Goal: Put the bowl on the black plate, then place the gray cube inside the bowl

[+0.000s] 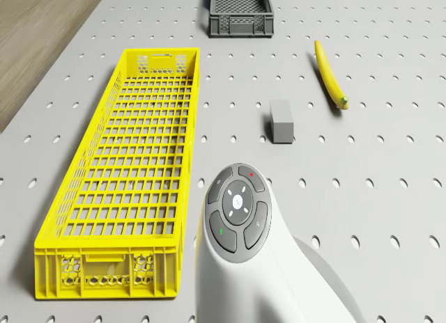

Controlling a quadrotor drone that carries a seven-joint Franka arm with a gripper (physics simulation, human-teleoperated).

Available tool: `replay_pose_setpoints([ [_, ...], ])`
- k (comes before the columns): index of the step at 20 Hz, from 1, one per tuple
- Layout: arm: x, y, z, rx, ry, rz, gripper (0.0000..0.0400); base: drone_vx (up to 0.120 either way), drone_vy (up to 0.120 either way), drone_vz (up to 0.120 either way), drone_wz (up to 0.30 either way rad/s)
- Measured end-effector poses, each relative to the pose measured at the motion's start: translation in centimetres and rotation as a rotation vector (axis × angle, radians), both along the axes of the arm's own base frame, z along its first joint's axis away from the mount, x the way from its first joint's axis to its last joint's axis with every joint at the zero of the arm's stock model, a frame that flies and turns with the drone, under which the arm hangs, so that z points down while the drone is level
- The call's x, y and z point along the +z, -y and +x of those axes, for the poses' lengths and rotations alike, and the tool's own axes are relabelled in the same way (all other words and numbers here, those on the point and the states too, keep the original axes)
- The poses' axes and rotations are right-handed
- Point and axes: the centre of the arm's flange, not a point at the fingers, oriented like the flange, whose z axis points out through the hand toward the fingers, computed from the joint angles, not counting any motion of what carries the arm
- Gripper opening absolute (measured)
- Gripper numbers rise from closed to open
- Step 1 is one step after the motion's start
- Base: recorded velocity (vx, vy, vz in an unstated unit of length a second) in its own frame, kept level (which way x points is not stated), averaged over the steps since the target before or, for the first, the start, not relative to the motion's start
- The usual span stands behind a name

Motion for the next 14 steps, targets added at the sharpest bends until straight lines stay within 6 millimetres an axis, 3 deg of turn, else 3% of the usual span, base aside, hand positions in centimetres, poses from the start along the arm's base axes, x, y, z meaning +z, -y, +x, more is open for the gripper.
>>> replay_pose_setpoints([
  [6,1.6,0.0,-0.1,0.000,0.000,0.000,0.0100,0.000,0.000,0.000,0.000],
  [14,3.0,0.0,-2.5,0.000,0.000,0.000,0.0100,0.000,0.000,0.000,0.000],
])
